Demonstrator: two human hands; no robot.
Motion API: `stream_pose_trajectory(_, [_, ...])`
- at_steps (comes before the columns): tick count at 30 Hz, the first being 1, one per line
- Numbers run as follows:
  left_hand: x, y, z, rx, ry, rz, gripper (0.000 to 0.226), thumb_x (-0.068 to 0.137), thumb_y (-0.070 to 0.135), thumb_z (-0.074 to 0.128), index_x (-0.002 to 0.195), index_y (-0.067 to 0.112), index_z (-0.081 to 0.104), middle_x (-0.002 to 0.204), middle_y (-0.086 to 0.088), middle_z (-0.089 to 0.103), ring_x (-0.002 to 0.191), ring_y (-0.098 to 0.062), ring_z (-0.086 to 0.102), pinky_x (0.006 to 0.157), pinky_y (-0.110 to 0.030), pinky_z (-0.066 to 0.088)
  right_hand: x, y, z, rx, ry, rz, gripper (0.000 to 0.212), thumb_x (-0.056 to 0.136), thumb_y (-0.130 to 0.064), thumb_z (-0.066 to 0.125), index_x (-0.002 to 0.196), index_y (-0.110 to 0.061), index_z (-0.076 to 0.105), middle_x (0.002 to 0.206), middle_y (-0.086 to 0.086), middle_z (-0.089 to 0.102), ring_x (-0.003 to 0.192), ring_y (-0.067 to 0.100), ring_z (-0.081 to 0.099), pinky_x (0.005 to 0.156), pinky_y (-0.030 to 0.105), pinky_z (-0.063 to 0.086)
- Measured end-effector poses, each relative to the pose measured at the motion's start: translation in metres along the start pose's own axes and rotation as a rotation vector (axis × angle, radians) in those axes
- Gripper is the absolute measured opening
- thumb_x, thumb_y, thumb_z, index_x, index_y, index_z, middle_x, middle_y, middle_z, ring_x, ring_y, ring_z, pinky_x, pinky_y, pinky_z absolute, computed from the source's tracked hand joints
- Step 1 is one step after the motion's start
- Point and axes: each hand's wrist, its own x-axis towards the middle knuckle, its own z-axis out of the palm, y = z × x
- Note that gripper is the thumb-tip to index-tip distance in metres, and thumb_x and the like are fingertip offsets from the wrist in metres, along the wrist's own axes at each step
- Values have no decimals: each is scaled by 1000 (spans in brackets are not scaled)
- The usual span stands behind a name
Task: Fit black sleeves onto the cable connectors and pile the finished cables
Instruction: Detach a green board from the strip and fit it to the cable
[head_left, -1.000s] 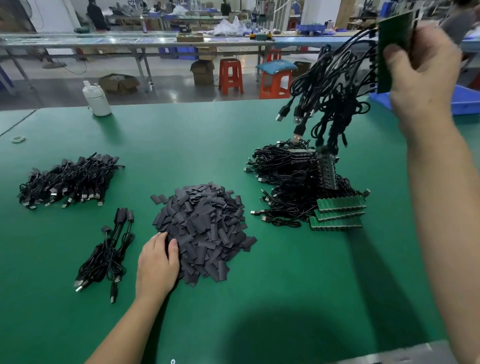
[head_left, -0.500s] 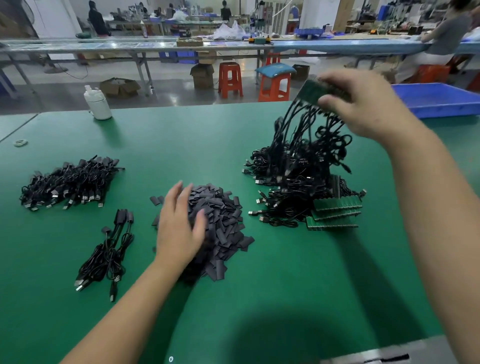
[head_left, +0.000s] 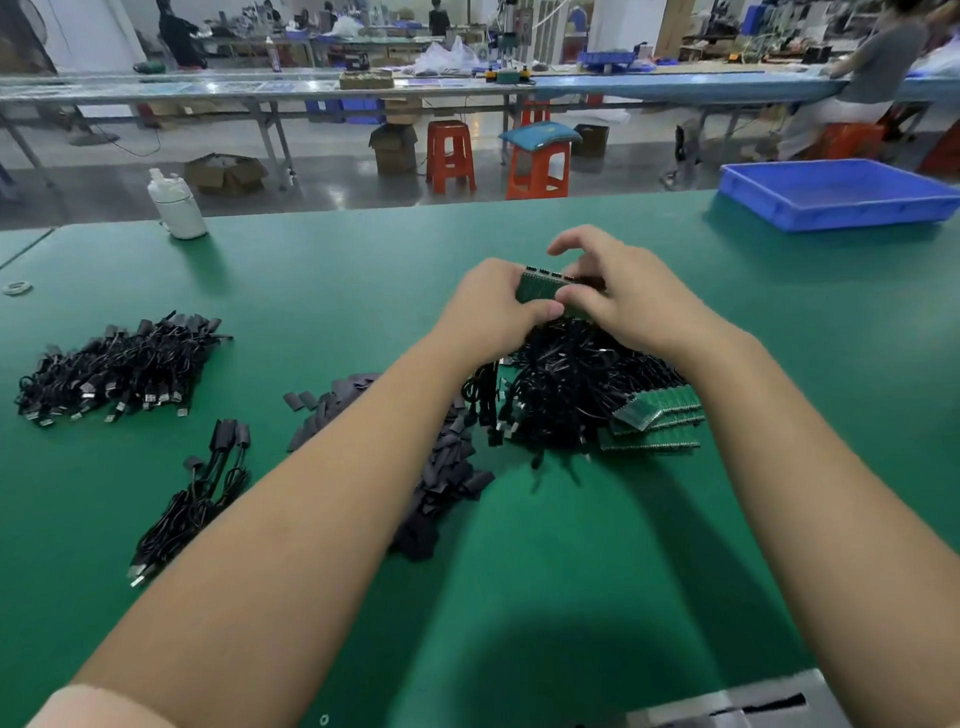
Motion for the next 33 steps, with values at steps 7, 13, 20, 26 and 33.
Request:
stream_pose_trajectory(7, [7, -11, -4, -37, 236, -60, 16, 90, 32, 69, 80, 20, 64, 86, -6, 73, 78, -28, 70, 78, -44, 58, -71, 86, 35, 6, 78, 419, 43, 98, -36, 55, 138, -21, 50, 139, -2, 57, 131, 19, 52, 105, 32, 38])
stream_pose_trajectory(13, [8, -15, -1, -171, 287, -106, 24, 89, 32, 68, 86, 8, 67, 88, -14, 72, 86, -30, 70, 78, -48, 59, -102, 111, 87, -112, 81, 330, 48, 96, -40, 62, 141, -25, 54, 145, -5, 54, 134, 17, 50, 109, 37, 41])
stream_pose_trajectory(20, [7, -29, -11, -135, 310, -189, 39, 88, 37, 67, 96, 0, 62, 92, -16, 72, 79, -35, 70, 79, -51, 58, -69, 102, 68, 39, 434, 410, 24, 102, -21, 54, 80, -28, 62, 59, -14, 51, 52, 10, 44, 50, 26, 28])
stream_pose_trajectory(26, [3, -47, -17, -402, 348, -285, 22, 89, 24, 70, 102, 9, 60, 99, -13, 73, 88, -25, 73, 70, -38, 60, -52, 88, 40, 110, 629, 343, 20, 101, -18, 51, 85, -14, 62, 65, 2, 54, 64, 23, 48, 57, 32, 26])
stream_pose_trajectory(33, [1, -40, -30, -1120, 359, -316, 44, 93, 7, 63, 128, -9, 42, 100, -20, 73, 82, -22, 72, 52, -24, 49, -53, 75, 14, 24, 455, 159, 16, 102, -21, 49, 93, -14, 60, 68, -6, 53, 69, 22, 48, 61, 32, 26])
